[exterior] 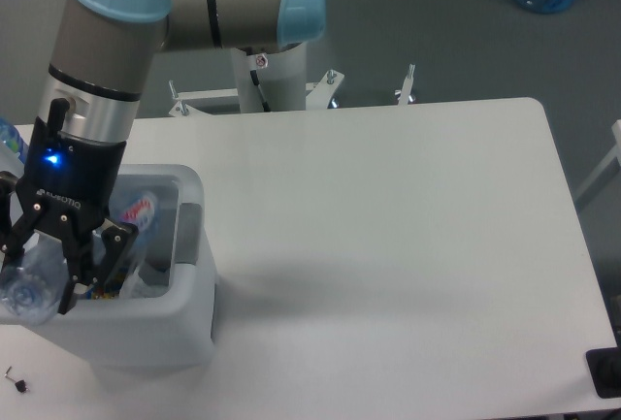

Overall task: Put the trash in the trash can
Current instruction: 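Lower the bottle into the bin and open the gripper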

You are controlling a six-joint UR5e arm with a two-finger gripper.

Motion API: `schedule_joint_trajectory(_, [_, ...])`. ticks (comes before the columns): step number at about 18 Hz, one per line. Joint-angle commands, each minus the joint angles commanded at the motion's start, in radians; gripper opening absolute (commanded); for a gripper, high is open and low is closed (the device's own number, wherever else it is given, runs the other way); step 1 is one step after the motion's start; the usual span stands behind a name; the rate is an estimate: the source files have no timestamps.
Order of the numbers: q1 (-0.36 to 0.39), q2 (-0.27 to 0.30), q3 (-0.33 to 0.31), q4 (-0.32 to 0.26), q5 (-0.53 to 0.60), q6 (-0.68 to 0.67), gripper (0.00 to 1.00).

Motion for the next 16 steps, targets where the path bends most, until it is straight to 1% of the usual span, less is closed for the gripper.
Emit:
schedule_joint_trajectory(4, [0.005,0.000,-0.011,0.000,0.000,0.000,0.70])
schedule_joint_trajectory(6, [0.015,0.002,-0.017,0.000,0.000,0.002,0.74])
schedule_joint_trajectory(8, [0.041,0.005,-0.017,0.000,-0.002,0.012,0.95])
schedule_joint_trajectory(9, [0.066,0.008,-0.017,0.000,-0.002,0.014,1.00])
schedule_joint_trajectory(11, [0.090,0.011,-0.025,0.000,0.003,0.015,1.00])
schedule_joint_trajectory(16, [0.227,0.026,-0.015,0.000,0.002,0.026,1.00])
